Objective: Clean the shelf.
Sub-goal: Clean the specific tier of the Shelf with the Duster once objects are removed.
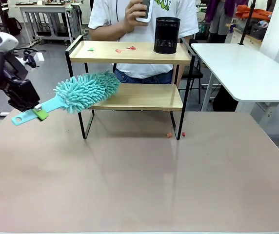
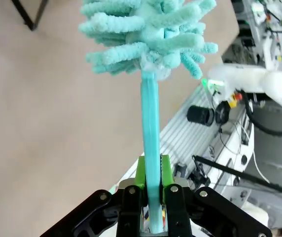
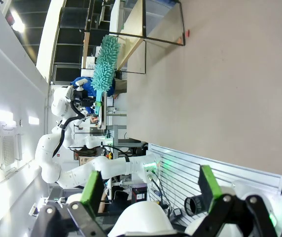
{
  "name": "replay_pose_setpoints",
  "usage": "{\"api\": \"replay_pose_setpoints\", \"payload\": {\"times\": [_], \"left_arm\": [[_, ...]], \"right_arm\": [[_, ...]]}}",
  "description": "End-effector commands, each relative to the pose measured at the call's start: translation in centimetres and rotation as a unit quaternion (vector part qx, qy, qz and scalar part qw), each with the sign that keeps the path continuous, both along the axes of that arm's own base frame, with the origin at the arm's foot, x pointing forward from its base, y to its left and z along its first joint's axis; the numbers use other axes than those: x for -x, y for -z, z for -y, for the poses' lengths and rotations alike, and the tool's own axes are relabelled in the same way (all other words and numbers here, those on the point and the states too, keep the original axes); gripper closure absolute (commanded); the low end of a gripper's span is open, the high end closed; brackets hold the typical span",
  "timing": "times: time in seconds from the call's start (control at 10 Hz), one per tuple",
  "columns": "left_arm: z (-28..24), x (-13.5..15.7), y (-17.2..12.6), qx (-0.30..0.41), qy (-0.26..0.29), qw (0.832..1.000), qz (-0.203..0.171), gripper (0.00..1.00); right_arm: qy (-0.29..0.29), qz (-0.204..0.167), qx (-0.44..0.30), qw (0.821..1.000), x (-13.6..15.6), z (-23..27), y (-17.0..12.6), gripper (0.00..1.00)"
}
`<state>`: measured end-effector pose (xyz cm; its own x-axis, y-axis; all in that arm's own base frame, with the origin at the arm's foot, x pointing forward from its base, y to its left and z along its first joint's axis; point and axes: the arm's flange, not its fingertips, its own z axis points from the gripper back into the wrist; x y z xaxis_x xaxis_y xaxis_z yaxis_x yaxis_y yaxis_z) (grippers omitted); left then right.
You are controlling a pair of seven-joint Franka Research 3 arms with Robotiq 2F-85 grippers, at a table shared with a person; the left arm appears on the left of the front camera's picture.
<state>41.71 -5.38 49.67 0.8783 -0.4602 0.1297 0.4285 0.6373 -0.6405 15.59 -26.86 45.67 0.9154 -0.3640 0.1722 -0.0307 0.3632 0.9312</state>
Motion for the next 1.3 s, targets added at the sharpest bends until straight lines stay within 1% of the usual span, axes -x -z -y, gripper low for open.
{"api": "replay_pose_setpoints", "payload": {"times": [0.0, 0.3, 0.6, 0.8, 1.0, 1.2], "left_arm": [[1.9, -0.5, 0.1, -0.019, -0.039, 0.999, -0.009, 0.87], [3.5, -1.5, -0.2, -0.055, -0.086, 0.995, -0.005, 0.87], [5.6, -3.8, -0.2, -0.088, -0.098, 0.991, -0.003, 0.87], [7.3, -5.2, -0.5, -0.098, -0.11, 0.989, 0.012, 0.87], [9.1, -6.4, -0.9, -0.109, -0.111, 0.988, 0.015, 0.87], [10.7, -6.0, -1.0, -0.101, -0.067, 0.992, 0.028, 0.87]], "right_arm": [[-0.002, 0.017, -0.003, 1.0, -0.1, 0.0, -0.2, 0.0], [-0.002, 0.017, -0.003, 1.0, -0.1, 0.0, -0.2, 0.0], [-0.002, 0.017, -0.003, 1.0, -0.1, 0.0, -0.2, 0.0], [-0.002, 0.017, -0.003, 1.0, -0.1, 0.0, -0.2, 0.0], [-0.002, 0.017, -0.003, 1.0, -0.1, 0.0, -0.2, 0.0], [-0.002, 0.017, -0.003, 1.0, -0.1, 0.0, -0.2, 0.0]]}}
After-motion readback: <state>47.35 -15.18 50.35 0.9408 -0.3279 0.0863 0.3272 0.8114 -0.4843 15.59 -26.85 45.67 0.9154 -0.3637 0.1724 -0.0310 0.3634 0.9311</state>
